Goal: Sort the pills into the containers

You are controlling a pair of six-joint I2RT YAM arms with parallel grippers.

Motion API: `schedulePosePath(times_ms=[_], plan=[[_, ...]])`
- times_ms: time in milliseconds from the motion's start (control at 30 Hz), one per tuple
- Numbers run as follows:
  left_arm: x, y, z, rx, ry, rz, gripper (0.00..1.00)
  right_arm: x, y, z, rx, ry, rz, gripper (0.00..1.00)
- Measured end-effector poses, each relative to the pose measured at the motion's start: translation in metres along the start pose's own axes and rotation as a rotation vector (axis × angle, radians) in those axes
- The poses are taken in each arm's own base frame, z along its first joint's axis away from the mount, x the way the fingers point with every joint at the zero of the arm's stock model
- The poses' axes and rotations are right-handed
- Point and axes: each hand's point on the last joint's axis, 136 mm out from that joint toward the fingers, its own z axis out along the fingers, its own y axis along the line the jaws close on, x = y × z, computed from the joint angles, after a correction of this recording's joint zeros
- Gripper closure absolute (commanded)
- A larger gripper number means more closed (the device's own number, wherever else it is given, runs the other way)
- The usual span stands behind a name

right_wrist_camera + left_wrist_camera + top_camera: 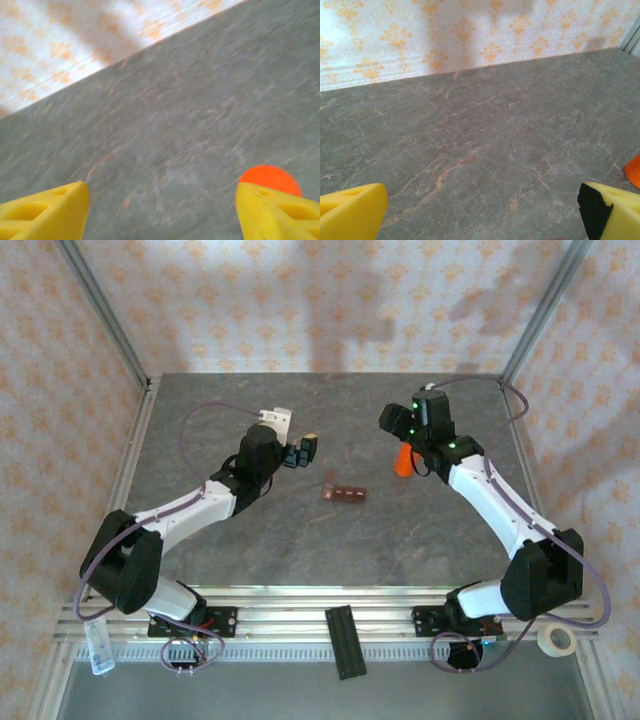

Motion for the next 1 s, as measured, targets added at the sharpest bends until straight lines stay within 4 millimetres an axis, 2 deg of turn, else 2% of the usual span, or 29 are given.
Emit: schedulePosePath(times_ms=[233,367,567,667,767,833,900,933,1000], plan=[[0.017,-0.003,0.027,-0.012,0.09,0.019,0.02,0.059,0.009,-0.006,-0.098,0.263,-0.06,0.24],[0.027,-0.005,0.042,-0.018,0.149,0.017,0.09,0.097,0.004,-0.003,-0.086,0.382,-0.101,0.25],[0.035,-0.009,0.063,-0.026,0.234,0.0,0.23,0.153,-0.015,0.018,-0.015,0.551,-0.144,0.26],[0.038,-0.013,0.066,-0.013,0.267,-0.008,0.39,0.17,-0.022,0.028,0.017,0.601,-0.159,0.26],[0.043,-0.014,0.065,-0.006,0.297,-0.014,0.6,0.181,-0.028,0.035,0.042,0.632,-0.172,0.27],[0.047,-0.016,0.066,0.002,0.316,-0.014,0.81,0.187,-0.033,0.04,0.061,0.647,-0.176,0.27],[0.051,-0.016,0.067,0.006,0.336,-0.008,0.96,0.19,-0.036,0.043,0.075,0.655,-0.177,0.27],[0.053,-0.017,0.067,0.007,0.343,-0.009,1.0,0.191,-0.037,0.044,0.079,0.658,-0.178,0.27],[0.056,-0.018,0.068,0.014,0.357,-0.012,1.0,0.194,-0.04,0.047,0.088,0.665,-0.179,0.27]])
